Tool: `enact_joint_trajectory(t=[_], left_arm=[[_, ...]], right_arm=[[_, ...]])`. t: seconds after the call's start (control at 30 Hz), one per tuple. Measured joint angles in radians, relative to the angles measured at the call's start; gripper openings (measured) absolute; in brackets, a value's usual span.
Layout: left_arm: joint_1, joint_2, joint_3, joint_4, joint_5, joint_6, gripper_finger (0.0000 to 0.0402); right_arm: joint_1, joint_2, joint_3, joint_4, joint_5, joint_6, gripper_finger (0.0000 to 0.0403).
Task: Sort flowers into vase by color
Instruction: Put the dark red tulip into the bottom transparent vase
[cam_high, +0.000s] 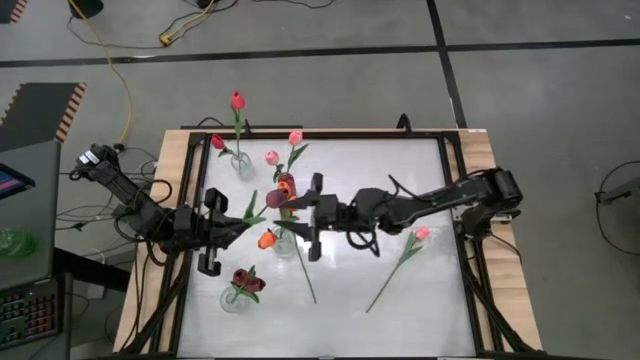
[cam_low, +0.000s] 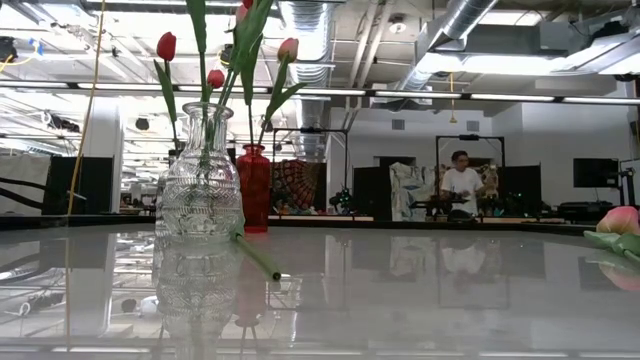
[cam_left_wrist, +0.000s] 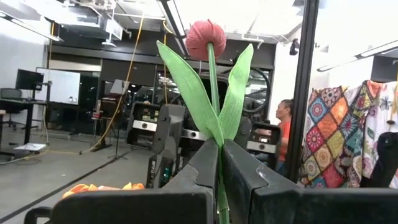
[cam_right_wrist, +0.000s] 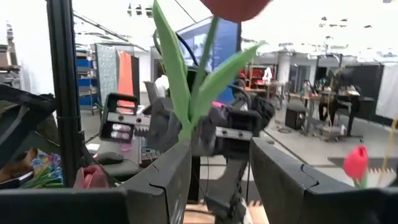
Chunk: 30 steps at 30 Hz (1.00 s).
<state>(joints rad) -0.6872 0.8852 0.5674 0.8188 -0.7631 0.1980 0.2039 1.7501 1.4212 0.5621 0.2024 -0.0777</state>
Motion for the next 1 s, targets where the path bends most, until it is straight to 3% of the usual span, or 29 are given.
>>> enact_joint_trajectory(t=[0.3, 1.0], left_arm=[[0.000, 0.000, 0.000, -0.025, 0.000, 0.007, 0.0000], [0.048, 0.000, 0.001, -0.073, 0.010, -0.011, 0.0000]], right_arm=[[0.000, 0.088, 0.132, -0.007, -0.023, -0.010, 0.0189], [-0.010, 0.089, 0.136, 0.031, -0.045, -0.009, 0.0189]])
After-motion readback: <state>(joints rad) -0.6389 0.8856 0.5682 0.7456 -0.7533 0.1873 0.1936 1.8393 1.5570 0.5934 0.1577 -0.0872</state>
